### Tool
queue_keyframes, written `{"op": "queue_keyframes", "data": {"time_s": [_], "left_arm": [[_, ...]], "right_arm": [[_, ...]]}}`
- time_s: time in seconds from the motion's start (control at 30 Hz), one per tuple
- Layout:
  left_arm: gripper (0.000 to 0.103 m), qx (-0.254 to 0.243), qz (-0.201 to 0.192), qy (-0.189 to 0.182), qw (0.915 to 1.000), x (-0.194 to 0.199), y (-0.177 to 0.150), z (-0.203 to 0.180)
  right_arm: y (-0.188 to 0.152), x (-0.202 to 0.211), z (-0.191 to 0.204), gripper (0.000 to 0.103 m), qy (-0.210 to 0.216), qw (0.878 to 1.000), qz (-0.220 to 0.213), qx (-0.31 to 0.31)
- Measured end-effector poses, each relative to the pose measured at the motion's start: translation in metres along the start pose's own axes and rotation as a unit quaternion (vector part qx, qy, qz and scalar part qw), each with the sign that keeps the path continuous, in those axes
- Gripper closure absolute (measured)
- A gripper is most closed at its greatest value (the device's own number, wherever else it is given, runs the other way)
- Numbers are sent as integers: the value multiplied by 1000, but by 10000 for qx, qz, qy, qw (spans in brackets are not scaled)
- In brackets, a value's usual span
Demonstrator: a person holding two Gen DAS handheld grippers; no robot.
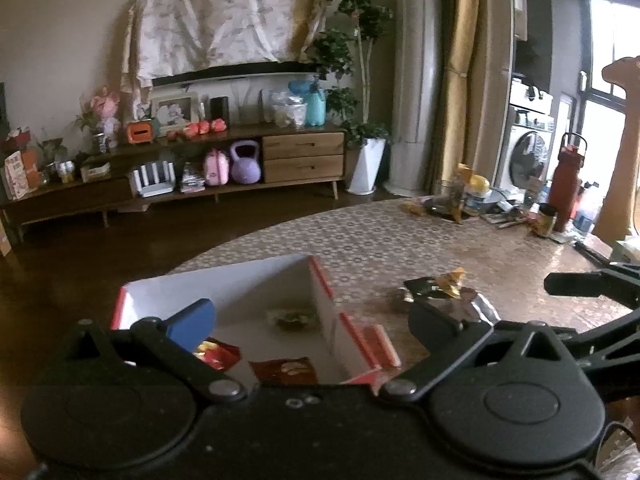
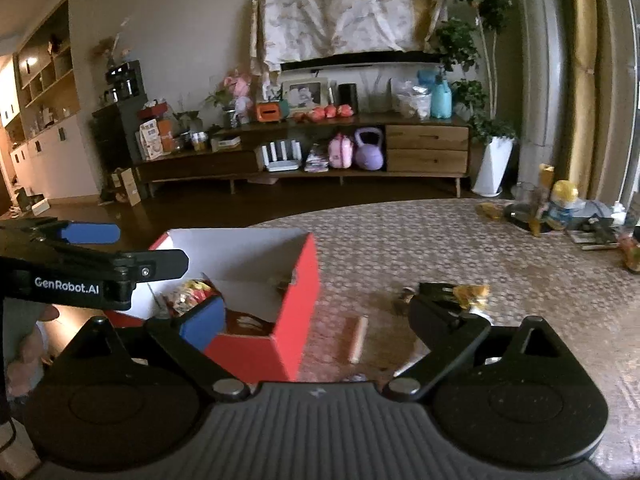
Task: Organize snacks
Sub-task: 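Move both tools back toward the remaining snacks on the table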
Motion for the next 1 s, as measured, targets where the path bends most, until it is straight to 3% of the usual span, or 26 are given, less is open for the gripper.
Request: {"op": "queue_keyframes", "data": {"time_s": [0.47, 1.0], "left_arm": [[0, -46, 405, -397, 9984, -40, -19, -56], [0, -545, 850, -725, 9922, -106, -43, -135]], "right_arm": [[-25, 20, -88, 4, -785, 9968, 149, -9], [-31, -38, -174, 4, -1141, 9903, 536, -578]]}}
Point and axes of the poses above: each gripper's, at about its wrist camera, not at the fingertips, and x roughly against the way its jaws point, z to its left, y to its top, the point moved 1 cm from there along -x, roughly the way its jaws point, and after that the axes turned 6 degrees about -z, right-handed, at the moved point
